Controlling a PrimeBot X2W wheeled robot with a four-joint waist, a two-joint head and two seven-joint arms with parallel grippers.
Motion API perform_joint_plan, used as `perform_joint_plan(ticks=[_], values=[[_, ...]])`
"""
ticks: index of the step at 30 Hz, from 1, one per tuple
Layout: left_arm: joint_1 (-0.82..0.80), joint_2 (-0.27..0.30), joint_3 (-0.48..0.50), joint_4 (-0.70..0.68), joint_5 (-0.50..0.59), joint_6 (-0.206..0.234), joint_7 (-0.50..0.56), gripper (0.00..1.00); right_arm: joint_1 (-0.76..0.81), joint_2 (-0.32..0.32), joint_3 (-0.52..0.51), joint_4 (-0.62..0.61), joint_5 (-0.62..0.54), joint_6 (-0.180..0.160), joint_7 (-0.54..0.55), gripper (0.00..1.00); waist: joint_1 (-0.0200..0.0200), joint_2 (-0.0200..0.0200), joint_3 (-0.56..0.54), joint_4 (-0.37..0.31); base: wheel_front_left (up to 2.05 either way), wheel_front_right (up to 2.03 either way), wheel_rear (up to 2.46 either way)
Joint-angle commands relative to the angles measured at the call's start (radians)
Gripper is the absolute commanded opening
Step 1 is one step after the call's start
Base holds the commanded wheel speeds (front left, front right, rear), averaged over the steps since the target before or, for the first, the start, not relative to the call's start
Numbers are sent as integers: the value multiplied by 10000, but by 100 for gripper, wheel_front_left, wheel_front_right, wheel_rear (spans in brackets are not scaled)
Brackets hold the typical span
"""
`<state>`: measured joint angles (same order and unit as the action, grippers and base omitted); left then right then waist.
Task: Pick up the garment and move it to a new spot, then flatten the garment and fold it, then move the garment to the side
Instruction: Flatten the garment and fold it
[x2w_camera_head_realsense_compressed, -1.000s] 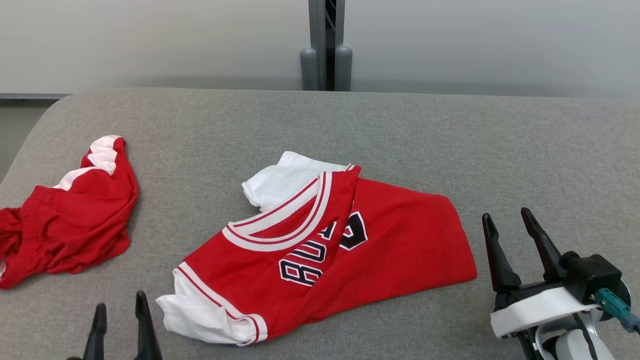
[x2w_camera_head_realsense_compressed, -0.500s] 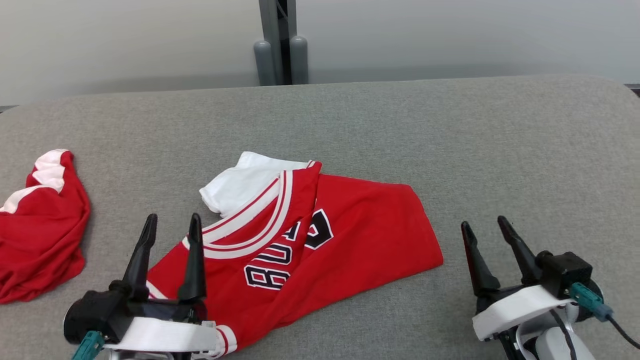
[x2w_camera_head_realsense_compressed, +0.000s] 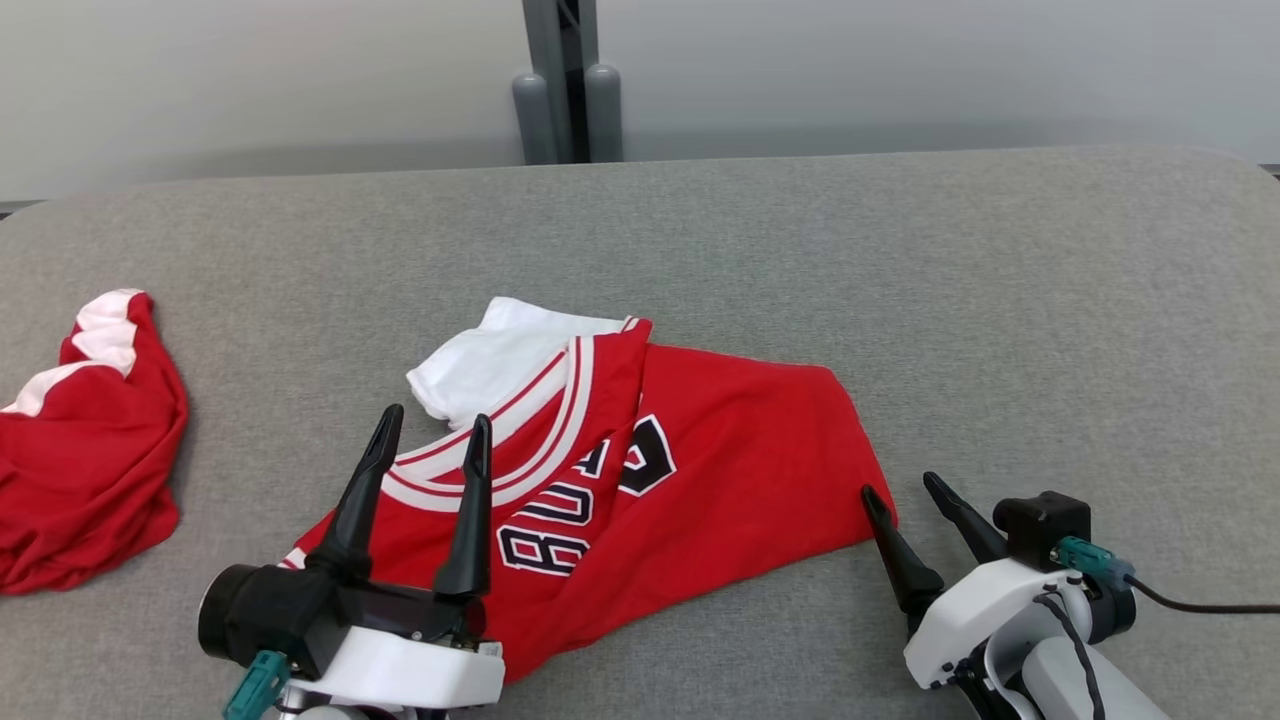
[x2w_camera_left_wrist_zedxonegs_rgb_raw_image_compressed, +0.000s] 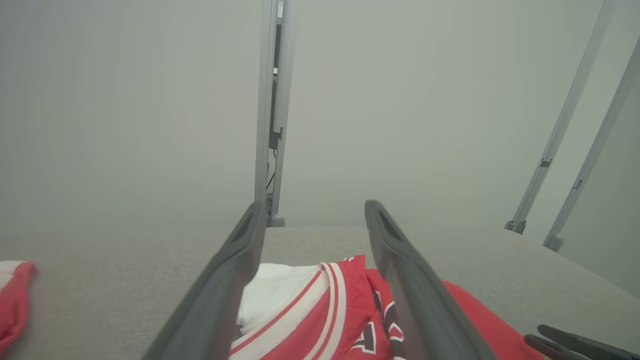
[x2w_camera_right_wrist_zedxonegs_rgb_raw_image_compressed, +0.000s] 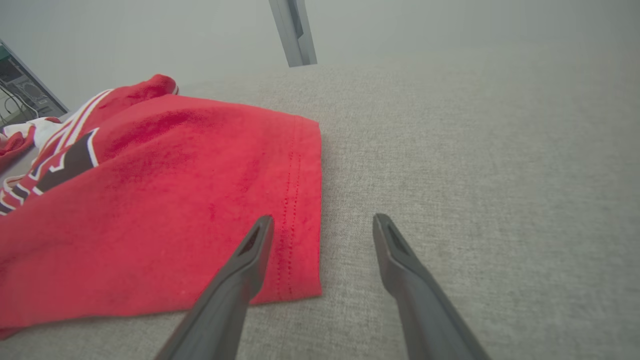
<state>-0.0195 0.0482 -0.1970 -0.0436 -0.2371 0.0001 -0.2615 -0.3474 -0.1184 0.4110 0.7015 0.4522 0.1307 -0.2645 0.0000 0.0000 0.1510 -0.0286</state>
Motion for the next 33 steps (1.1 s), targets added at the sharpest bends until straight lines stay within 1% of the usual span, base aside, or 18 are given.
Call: perform_joint_plan(ticks=[1, 4, 5, 6, 7, 9, 12, 18, 19, 26, 33], values=[[-70, 43, -43, -17, 35, 84, -34, 100, -147, -112, 92, 133, 118, 1, -19, 100, 0, 0, 33, 130, 0, 0, 0], [1, 40, -267, 27, -7, 201, -32, 100, -311, -161, 345, 493, 332, 1, -21, 100, 0, 0, 45, 342, 0, 0, 0], [14, 42, -325, 46, -35, 236, -32, 100, -360, -158, 462, 589, 400, 1, -21, 95, 0, 0, 42, 405, 0, 0, 0], [20, 40, -370, 60, -48, 274, -32, 100, -412, -170, 546, 714, 487, 1, -21, 57, 0, 0, 38, 452, 0, 0, 0], [37, 39, -437, 72, -78, 335, -34, 100, -518, -221, 711, 884, 608, 1, -21, 0, 0, 0, 33, 516, 0, 0, 0], [80, 42, -418, 44, -133, 446, -32, 100, -606, -270, 746, 955, 654, 1, -21, 0, 0, 0, 23, 538, 0, 0, 0], [132, 40, -297, -20, -204, 548, -32, 100, -644, -402, 467, 720, 605, 1, -21, 0, 0, 0, 11, 487, 0, 0, 0], [245, 40, -51, -69, -48, 471, -34, 100, -221, -749, -831, -341, -63, -1, -19, 0, 0, 0, -65, 59, 0, 0, 0], [245, 40, -51, -69, -48, 471, -34, 100, -221, -749, -831, -341, -63, -1, -19, 0, 0, 0, -65, 59, 0, 0, 0], [161, 39, 84, -49, 81, 335, -32, 100, 318, -1060, -2520, -1692, -1047, -1, -22, 0, 0, 0, -147, -628, 0, 0, 0], [121, 40, 68, -30, 143, 272, -34, 100, 195, -1431, -3861, -2964, -1807, -1, -20, 0, 0, 0, -120, -1086, 0, 0, 0]])
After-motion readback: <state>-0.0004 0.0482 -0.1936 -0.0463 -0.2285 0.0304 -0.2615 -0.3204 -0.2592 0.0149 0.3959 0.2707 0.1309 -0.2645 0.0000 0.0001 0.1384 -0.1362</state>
